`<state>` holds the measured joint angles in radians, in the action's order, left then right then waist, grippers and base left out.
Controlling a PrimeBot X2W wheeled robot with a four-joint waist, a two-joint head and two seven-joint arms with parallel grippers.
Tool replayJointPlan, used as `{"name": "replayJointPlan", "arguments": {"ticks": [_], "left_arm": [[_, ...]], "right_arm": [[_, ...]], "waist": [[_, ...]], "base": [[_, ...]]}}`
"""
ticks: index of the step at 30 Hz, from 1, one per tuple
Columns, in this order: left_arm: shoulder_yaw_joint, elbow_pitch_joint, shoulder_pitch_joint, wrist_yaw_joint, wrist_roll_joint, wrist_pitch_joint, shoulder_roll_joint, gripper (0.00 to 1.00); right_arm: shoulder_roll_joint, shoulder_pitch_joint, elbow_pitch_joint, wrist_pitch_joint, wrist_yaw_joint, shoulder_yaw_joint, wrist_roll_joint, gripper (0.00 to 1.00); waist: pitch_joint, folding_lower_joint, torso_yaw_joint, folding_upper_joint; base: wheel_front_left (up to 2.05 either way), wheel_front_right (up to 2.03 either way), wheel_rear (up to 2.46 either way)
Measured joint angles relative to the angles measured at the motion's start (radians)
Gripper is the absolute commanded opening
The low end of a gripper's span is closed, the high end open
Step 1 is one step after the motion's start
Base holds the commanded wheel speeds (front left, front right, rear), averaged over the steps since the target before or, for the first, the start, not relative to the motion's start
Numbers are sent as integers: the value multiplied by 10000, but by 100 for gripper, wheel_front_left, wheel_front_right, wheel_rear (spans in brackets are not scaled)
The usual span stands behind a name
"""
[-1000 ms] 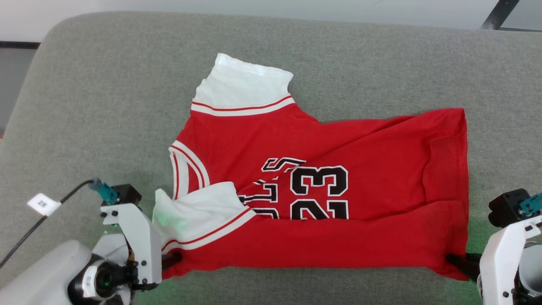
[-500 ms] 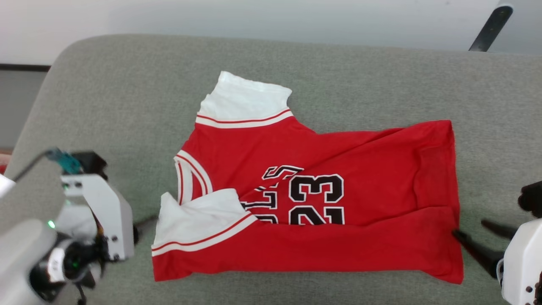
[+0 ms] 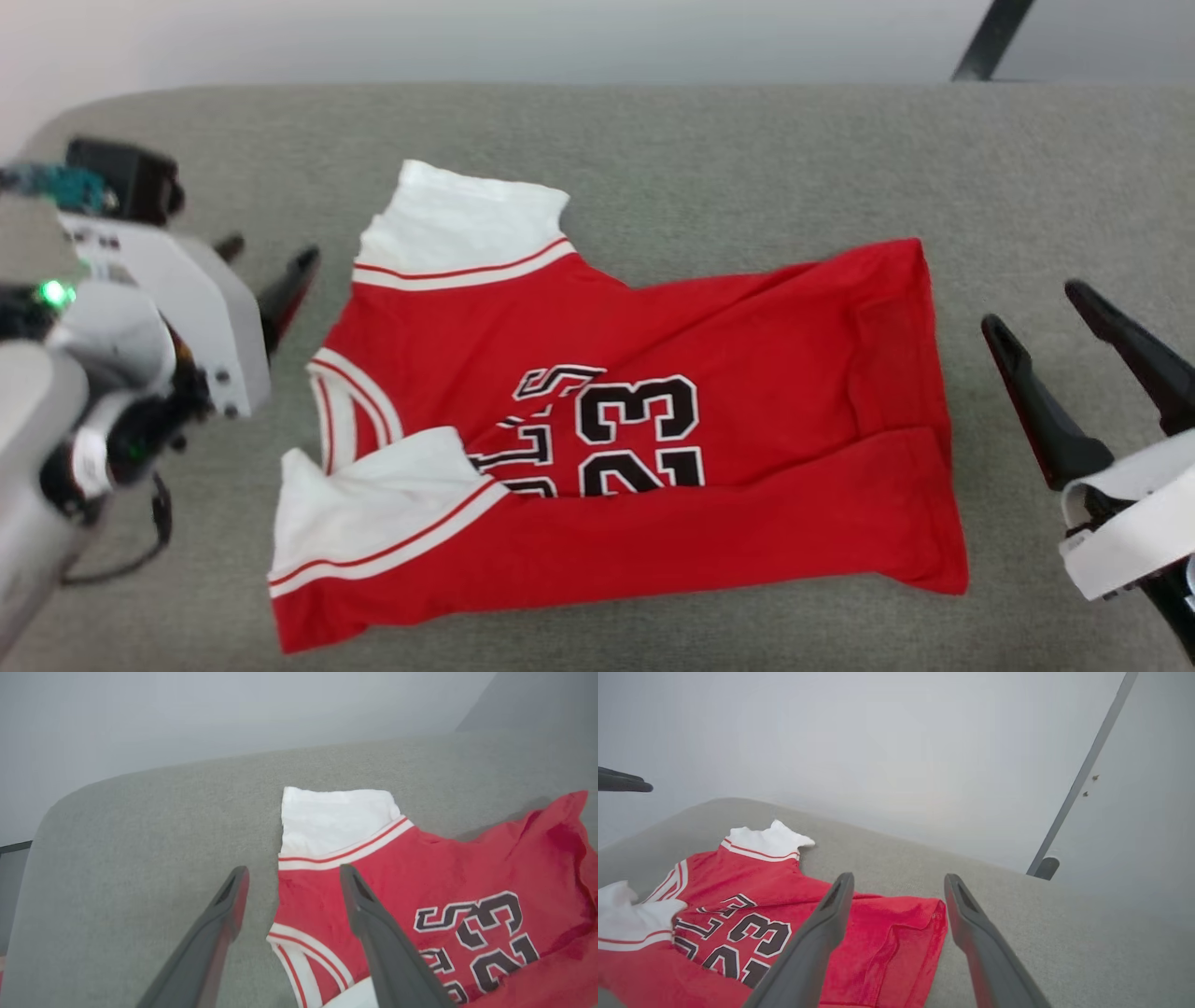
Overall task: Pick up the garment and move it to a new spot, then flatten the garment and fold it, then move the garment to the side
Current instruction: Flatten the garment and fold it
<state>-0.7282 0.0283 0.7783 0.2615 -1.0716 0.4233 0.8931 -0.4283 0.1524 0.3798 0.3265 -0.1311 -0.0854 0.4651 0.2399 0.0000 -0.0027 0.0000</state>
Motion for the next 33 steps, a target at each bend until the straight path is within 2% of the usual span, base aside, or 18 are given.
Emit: {"name": "replayJointPlan", "arguments": {"ticks": [5, 9, 15, 20, 33], "left_arm": [[8, 1152, 997, -677, 257, -38, -299, 100], [-56, 2067, 1858, -1204, 276, 460, -401, 100], [-178, 3064, 3091, -1732, 297, 1645, -372, 100], [-370, 3724, 3791, -1944, 286, 2771, -303, 100], [-702, 5012, 5126, -1820, 383, 4529, -506, 100]], "right_arm": [[174, 315, -186, -1363, -2, -274, -443, 100], [263, 418, -351, -1668, -2, -397, -435, 100], [303, 624, -458, -1967, -2, -428, -428, 100], [397, 710, -594, -2146, -2, -525, -351, 100], [407, 1100, -899, -2337, -2, -738, -240, 100]], "waist": [[395, 0, -390, 0], [806, 0, -717, 0], [1566, 0, -1203, 0], [2227, 0, -1607, 0], [3379, 0, -2324, 0]], "base": [[0, 0, 0], [0, 0, 0], [0, 0, 0], [0, 0, 0], [0, 0, 0]]}}
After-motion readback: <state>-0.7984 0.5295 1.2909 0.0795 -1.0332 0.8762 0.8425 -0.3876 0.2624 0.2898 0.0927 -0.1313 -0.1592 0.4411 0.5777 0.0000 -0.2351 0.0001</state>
